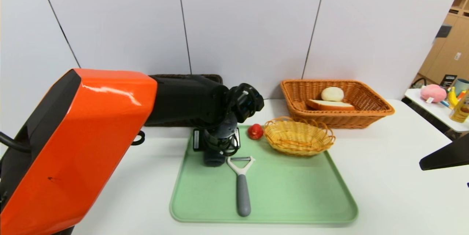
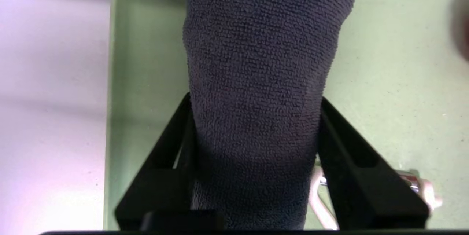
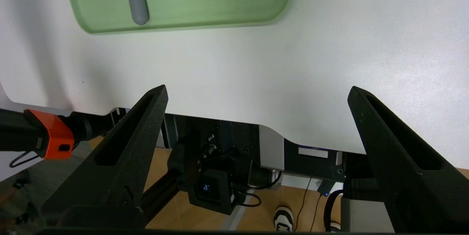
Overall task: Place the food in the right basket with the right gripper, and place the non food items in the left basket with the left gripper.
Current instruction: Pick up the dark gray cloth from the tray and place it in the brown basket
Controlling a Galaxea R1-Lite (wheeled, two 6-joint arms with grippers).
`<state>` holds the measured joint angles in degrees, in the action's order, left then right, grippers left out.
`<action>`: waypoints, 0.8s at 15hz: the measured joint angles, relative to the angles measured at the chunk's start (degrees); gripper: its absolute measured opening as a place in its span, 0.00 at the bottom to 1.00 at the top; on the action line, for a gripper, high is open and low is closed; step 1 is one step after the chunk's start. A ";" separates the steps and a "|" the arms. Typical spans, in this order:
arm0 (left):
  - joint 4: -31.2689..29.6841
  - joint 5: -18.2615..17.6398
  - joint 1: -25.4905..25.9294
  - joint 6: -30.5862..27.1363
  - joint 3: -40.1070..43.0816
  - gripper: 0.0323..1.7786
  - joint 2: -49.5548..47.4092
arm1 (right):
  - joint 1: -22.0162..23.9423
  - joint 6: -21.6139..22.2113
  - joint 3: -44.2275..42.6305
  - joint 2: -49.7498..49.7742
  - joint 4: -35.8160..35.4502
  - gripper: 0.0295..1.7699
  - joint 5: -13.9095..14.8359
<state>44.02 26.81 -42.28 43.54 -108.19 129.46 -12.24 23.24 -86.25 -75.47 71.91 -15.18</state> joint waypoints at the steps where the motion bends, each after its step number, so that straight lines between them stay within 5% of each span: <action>1: 0.02 0.00 0.02 -0.06 0.00 0.48 -0.06 | -0.02 -0.12 -0.07 0.01 0.05 0.96 0.00; 3: 0.22 -0.21 0.06 -0.09 0.01 0.33 -0.66 | -0.05 -0.50 -0.13 0.17 0.00 0.96 0.00; 4: 0.33 -0.85 0.11 -0.17 0.12 0.11 -1.49 | -0.05 -0.55 -0.13 0.30 0.02 0.96 -0.01; 12: -2.21 -19.40 -1.46 -1.21 0.12 0.12 -20.04 | 0.04 -0.44 2.62 1.79 0.02 0.96 -0.12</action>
<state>41.81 7.41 -43.74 42.34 -108.07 109.42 -12.20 22.80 -83.63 -73.68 71.94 -15.30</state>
